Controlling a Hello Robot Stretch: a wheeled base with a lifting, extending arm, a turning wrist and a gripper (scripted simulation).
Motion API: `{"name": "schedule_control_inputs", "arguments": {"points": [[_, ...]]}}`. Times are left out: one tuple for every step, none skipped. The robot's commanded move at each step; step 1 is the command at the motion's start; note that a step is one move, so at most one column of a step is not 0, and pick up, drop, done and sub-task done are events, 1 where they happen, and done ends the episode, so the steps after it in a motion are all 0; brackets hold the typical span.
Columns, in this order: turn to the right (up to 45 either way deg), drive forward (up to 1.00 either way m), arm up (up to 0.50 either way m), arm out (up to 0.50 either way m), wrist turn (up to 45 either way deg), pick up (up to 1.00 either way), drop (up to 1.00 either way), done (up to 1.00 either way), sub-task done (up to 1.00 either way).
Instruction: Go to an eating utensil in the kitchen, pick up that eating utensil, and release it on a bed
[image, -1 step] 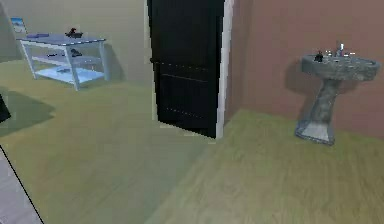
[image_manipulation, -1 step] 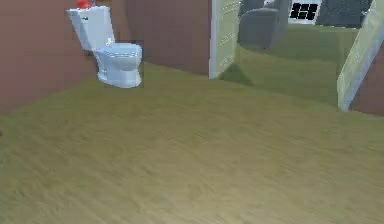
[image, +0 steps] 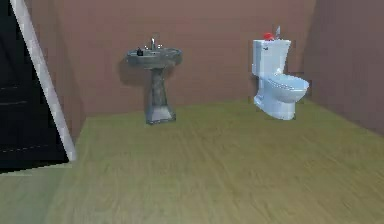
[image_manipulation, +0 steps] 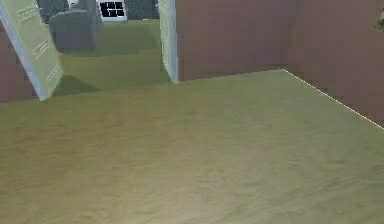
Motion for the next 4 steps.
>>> {"name": "schedule_control_inputs", "arguments": {"points": [[45.0, 0.00, 0.00, 0.00, 0.0, 0.00, 0.00, 0.00, 0.00], [27.0, 0.00, 0.00, 0.00, 0.0, 0.00, 0.00, 0.00, 0.00], [0.0, 1.00, 0.00, 0.00, 0.0, 0.00, 0.00, 0.00, 0.00], [0.0, 1.00, 0.00, 0.00, 0.0, 0.00, 0.00, 0.00, 0.00]]}}
